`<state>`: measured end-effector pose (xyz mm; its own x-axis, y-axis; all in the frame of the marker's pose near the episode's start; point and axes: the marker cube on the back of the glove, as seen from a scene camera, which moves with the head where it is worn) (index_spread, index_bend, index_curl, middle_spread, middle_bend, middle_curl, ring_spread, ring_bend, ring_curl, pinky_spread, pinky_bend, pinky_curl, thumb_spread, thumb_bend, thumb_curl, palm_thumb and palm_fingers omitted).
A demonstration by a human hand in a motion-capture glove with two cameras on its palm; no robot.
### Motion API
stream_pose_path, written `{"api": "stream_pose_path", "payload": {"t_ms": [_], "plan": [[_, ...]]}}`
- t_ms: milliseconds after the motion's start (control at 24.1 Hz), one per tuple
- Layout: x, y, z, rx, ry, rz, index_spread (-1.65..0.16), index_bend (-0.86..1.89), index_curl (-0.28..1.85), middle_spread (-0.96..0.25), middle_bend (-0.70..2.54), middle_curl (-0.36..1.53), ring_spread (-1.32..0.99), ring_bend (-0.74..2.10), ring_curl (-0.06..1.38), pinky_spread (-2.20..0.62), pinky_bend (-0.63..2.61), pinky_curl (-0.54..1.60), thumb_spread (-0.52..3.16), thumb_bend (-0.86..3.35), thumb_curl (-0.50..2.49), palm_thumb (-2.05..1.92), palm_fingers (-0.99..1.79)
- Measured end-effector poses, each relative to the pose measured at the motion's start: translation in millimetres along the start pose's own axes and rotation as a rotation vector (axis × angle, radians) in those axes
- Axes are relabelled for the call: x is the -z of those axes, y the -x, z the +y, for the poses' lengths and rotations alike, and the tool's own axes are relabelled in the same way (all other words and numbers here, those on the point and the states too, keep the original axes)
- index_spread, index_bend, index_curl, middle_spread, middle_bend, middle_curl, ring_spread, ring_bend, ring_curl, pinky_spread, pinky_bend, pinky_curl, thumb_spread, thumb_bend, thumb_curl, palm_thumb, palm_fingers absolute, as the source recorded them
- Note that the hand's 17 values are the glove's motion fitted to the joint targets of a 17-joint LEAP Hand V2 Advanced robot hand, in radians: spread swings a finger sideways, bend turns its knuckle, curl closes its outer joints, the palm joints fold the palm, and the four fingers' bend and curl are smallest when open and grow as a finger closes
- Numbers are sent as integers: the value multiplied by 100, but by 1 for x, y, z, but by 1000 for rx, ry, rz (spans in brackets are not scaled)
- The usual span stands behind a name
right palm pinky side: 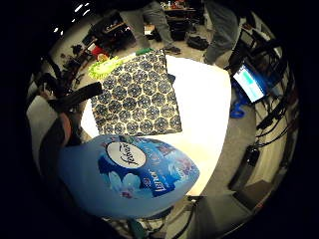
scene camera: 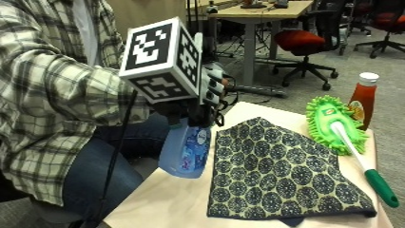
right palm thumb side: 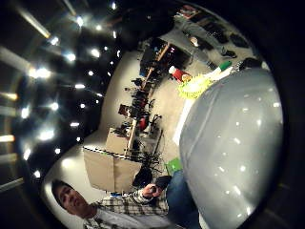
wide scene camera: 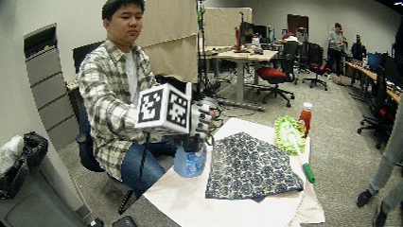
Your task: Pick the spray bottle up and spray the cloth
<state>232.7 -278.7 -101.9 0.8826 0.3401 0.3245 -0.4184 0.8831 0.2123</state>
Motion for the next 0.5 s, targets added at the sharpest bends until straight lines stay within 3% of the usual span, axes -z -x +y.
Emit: {"api": "stream_pose_path", "payload": {"t_ms": [498], "plan": [[-25, 11, -14, 2, 243, 442, -27, 37, 59, -15, 62, 54, -20, 70, 52, -19, 43, 46, -5, -3, 72, 111, 135]]}}
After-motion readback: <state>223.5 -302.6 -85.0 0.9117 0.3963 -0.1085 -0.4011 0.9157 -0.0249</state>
